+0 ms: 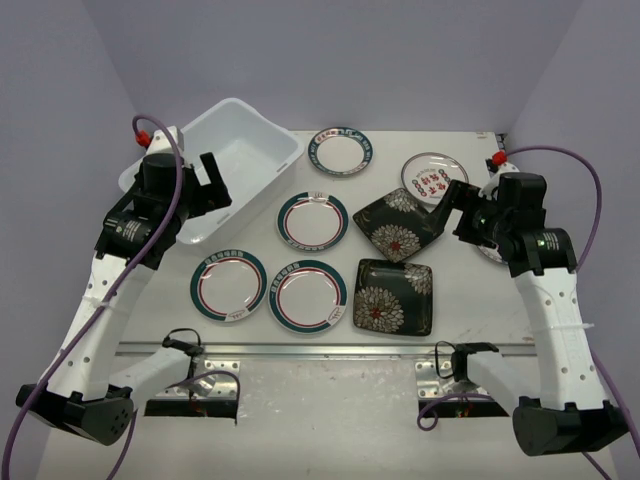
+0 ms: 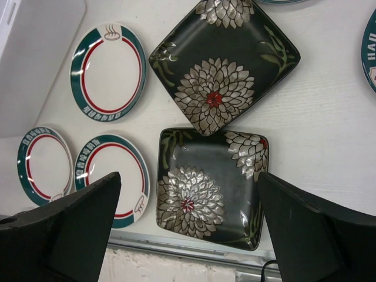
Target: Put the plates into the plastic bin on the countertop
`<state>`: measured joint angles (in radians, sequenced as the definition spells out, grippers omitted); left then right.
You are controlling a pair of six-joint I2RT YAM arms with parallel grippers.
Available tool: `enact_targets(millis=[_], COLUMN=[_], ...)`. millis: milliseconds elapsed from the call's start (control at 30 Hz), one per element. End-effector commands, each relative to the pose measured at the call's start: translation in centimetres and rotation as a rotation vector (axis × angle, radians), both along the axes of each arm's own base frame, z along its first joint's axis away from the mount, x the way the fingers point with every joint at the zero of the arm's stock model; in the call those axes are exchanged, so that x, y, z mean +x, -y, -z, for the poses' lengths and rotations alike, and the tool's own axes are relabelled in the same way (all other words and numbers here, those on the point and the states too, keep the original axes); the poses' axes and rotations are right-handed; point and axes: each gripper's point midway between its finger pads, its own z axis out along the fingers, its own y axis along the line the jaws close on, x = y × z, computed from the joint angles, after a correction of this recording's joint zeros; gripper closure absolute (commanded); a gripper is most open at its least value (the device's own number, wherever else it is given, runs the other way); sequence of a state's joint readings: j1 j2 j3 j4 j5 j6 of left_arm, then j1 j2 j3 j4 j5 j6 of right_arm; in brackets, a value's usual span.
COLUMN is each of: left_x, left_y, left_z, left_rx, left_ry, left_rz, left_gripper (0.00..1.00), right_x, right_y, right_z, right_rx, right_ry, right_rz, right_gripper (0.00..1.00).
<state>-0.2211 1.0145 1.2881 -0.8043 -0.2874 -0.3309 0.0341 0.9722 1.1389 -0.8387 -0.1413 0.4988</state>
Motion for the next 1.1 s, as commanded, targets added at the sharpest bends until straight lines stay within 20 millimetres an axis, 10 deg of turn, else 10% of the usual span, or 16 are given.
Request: enact_targets(millis=[0,267,1067], left_x=[0.2,0.0,-2.3], left_y=[-0.3,-1.2,3.1], left_z=[-1.5,-1.3,3.8], left_rx=[-0.001,0.004,-0.1], left_ry=[0.065,0.052,-0.135], left_rz=[-0.004,-0.069,0.16], left_gripper=[0.0,0.0,0.0], right_x=[0.9,1.5,8.8], right_y=[0.5,0.3,3.1], right_z=[0.0,2.2,19.4], right_rx=[0.002,0.052,0.281], right_ry=[0.016,-0.002,-0.162], right_rz=[0.041,0.095,0.502], right_gripper=[0.01,0.01,0.01])
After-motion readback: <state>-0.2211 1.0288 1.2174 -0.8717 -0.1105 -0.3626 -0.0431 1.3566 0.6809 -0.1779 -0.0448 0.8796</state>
